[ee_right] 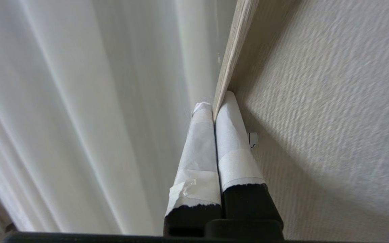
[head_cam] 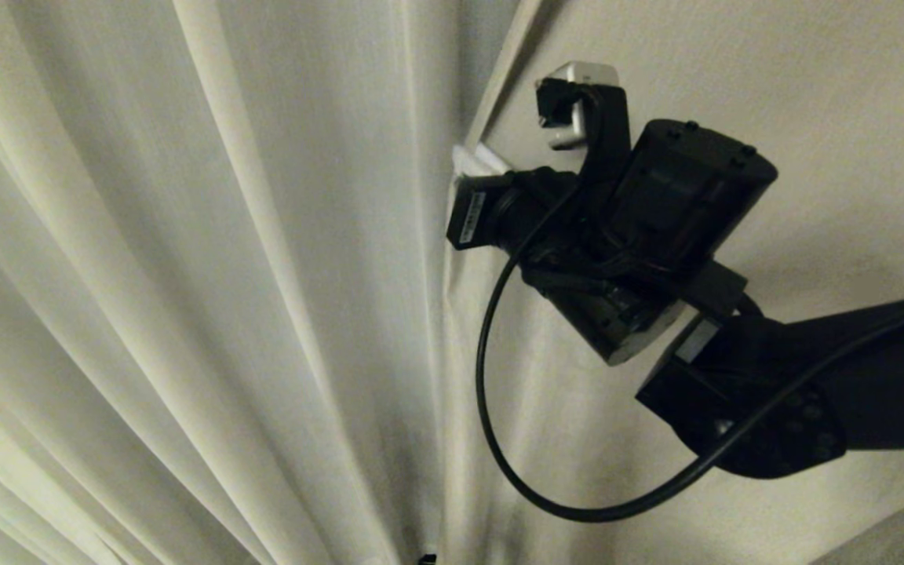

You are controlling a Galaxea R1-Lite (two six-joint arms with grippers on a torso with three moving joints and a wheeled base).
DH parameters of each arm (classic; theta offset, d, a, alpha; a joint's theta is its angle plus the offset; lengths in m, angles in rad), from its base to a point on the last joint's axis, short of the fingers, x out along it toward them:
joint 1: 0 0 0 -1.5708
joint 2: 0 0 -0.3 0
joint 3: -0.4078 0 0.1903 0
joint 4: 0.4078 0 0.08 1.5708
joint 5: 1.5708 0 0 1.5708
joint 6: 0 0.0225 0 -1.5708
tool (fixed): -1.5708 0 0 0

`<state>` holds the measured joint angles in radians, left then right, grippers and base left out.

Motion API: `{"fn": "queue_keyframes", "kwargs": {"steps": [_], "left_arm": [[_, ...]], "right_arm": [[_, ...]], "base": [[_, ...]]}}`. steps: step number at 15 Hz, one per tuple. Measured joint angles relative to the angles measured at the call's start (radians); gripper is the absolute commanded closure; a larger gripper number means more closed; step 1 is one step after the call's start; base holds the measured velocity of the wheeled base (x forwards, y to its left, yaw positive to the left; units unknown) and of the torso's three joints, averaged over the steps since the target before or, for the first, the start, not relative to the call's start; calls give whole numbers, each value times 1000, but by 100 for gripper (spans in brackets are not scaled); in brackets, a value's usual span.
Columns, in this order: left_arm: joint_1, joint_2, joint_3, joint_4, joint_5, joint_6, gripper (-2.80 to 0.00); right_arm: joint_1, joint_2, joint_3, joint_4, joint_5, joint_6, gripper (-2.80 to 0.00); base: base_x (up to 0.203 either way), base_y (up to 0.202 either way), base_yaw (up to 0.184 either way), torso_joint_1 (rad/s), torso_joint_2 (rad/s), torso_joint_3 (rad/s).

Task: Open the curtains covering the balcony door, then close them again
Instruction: Close the outer curtains on both sides

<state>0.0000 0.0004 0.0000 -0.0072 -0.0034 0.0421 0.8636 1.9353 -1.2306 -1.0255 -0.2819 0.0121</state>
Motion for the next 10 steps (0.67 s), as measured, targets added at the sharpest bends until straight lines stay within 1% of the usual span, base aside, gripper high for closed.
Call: {"fn": "queue_keyframes", "kwargs": {"steps": [5,10], "left_arm": [[0,0,0,0,1,0,0],[0,0,0,0,1,0,0]], "right_arm": [[38,24,1,-15,0,-3,0],[49,47,3,-14,2,-3,0]], "base": [[0,0,0,0,0,0],[0,0,0,0,0,0]]}}
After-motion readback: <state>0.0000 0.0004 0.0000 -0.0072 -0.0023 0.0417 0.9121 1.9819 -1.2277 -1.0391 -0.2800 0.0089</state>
